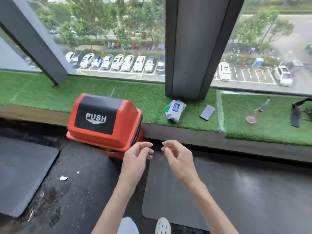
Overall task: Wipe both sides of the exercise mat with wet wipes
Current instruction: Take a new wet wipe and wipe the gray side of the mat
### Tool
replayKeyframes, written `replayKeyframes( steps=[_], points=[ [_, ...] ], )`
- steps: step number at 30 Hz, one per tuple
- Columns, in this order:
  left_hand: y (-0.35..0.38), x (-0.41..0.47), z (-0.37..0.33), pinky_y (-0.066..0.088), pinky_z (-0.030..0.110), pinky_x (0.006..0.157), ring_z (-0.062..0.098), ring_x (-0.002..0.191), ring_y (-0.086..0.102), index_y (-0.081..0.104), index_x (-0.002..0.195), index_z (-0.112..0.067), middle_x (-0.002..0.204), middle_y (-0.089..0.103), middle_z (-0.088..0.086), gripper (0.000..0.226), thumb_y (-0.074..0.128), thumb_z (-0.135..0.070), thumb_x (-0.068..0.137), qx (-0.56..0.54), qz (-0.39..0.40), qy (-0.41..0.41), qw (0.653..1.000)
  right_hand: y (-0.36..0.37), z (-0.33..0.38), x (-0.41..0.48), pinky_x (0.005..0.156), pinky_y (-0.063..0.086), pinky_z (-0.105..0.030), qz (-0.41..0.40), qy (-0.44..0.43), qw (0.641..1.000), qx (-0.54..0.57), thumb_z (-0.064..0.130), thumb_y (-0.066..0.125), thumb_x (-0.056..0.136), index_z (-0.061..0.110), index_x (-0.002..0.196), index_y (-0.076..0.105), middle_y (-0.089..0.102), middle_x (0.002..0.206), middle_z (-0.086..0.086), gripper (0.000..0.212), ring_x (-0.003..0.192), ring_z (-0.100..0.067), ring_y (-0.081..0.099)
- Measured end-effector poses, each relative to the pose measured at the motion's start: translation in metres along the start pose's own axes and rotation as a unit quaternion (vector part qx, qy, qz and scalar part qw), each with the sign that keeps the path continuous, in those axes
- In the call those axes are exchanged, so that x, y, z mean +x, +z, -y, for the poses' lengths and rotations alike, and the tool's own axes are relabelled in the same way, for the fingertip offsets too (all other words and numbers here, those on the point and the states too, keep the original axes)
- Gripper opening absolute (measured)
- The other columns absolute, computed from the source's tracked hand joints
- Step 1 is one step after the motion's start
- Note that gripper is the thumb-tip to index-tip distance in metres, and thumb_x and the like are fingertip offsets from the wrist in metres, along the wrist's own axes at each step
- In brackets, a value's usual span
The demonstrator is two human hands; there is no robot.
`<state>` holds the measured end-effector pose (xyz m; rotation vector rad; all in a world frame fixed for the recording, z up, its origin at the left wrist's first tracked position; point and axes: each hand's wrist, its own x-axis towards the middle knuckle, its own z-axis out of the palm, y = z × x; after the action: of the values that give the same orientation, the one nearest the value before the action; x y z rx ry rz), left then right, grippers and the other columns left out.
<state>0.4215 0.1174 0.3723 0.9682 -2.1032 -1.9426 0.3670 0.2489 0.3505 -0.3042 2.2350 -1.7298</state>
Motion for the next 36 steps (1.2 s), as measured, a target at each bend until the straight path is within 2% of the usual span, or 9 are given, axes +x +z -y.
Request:
replayKeyframes(
  steps=[6, 15, 20, 23, 27, 30, 32, 34, 36],
  points=[
    [0.023, 0.071, -0.017, 0.044, 0.01, 0.062, 0.007, 0.068, 0.064, 0.07, 0.093, -0.015, 0.081, 0.07, 0.001, 0.022, 0.052, -0.002, 0.095, 0.026, 0.103, 0.009, 0.994, 0.001, 0.0, 0.046, 0.074, 0.044, -0.008, -0.073, 0.008, 0.997, -0.018, 0.007, 0.056, 0.094, 0.014, 0.102, 0.067, 0.07, 0.092, 0.007, 0.015, 0.082, 0.001, 0.061],
    [0.061, 0.255, -0.007, 0.046, 0.014, 0.066, 0.002, 0.064, 0.061, 0.069, 0.089, -0.014, 0.076, 0.067, 0.0, 0.023, 0.053, 0.002, 0.094, 0.082, 0.239, 0.032, 0.967, 0.02, -0.048, 0.203, 0.079, 0.05, -0.02, -0.185, 0.057, 0.98, -0.054, 0.014, 0.056, 0.094, 0.018, 0.104, 0.066, 0.068, 0.094, 0.008, 0.015, 0.085, -0.003, 0.062],
    [0.1, 0.387, 0.034, 0.045, 0.012, 0.065, -0.003, 0.062, 0.061, 0.068, 0.088, -0.019, 0.075, 0.068, -0.009, 0.024, 0.053, -0.001, 0.094, 0.096, 0.235, 0.044, 0.966, 0.039, -0.129, 0.316, 0.077, 0.053, -0.029, -0.246, 0.098, 0.961, -0.076, 0.016, 0.056, 0.094, 0.014, 0.107, 0.066, 0.069, 0.095, 0.0, 0.016, 0.079, -0.007, 0.063],
    [0.13, 0.465, 0.077, 0.045, 0.015, 0.062, -0.001, 0.064, 0.061, 0.068, 0.089, -0.019, 0.077, 0.069, -0.009, 0.023, 0.052, -0.003, 0.093, 0.089, 0.226, 0.019, 0.97, 0.054, -0.196, 0.375, 0.084, 0.052, -0.034, -0.247, 0.138, 0.953, -0.105, 0.018, 0.056, 0.092, 0.014, 0.112, 0.063, 0.067, 0.105, -0.003, 0.021, 0.093, -0.015, 0.062],
    [0.172, 0.546, 0.148, 0.045, 0.021, 0.066, 0.011, 0.084, 0.062, 0.063, 0.093, -0.018, 0.093, 0.067, -0.003, 0.019, 0.048, -0.006, 0.095, 0.079, 0.207, -0.029, 0.975, 0.069, -0.289, 0.437, 0.084, 0.045, -0.031, -0.224, 0.221, 0.932, -0.181, 0.031, 0.063, 0.085, 0.016, 0.122, 0.051, 0.052, 0.116, -0.004, 0.042, 0.108, -0.022, 0.052],
    [0.196, 0.582, 0.201, 0.04, 0.027, 0.077, 0.012, 0.094, 0.056, 0.055, 0.109, -0.017, 0.107, 0.06, -0.006, 0.015, 0.044, -0.014, 0.099, 0.133, 0.228, -0.056, 0.963, 0.076, -0.347, 0.466, 0.096, 0.04, -0.04, -0.228, 0.283, 0.901, -0.237, 0.051, 0.069, 0.076, 0.014, 0.139, 0.03, 0.038, 0.131, -0.011, 0.083, 0.121, -0.032, 0.039],
    [0.211, 0.598, 0.228, 0.039, 0.027, 0.074, 0.013, 0.088, 0.053, 0.052, 0.113, -0.015, 0.098, 0.057, -0.003, 0.018, 0.042, -0.014, 0.098, 0.136, 0.264, -0.09, 0.951, 0.08, -0.372, 0.482, 0.105, 0.035, -0.046, -0.223, 0.312, 0.903, -0.195, 0.063, 0.072, 0.069, 0.012, 0.148, 0.014, 0.031, 0.139, -0.015, 0.11, 0.129, -0.035, 0.033],
    [0.223, 0.614, 0.251, 0.044, 0.026, 0.064, 0.015, 0.075, 0.057, 0.057, 0.102, -0.007, 0.09, 0.063, 0.006, 0.023, 0.042, -0.02, 0.09, 0.125, 0.266, -0.112, 0.949, 0.082, -0.387, 0.497, 0.105, 0.038, -0.048, -0.226, 0.331, 0.904, -0.144, 0.074, 0.071, 0.056, 0.011, 0.146, 0.016, 0.039, 0.137, -0.014, 0.123, 0.128, -0.035, 0.039],
    [0.232, 0.629, 0.271, 0.055, 0.036, 0.079, 0.02, 0.09, 0.065, 0.062, 0.11, -0.011, 0.104, 0.068, 0.01, 0.051, 0.042, -0.042, 0.075, 0.124, 0.26, -0.109, 0.952, 0.08, -0.394, 0.506, 0.098, 0.045, -0.045, -0.241, 0.335, 0.902, -0.127, 0.078, 0.066, 0.046, 0.012, 0.135, 0.03, 0.053, 0.123, -0.008, 0.117, 0.117, -0.031, 0.052]
  ],
)
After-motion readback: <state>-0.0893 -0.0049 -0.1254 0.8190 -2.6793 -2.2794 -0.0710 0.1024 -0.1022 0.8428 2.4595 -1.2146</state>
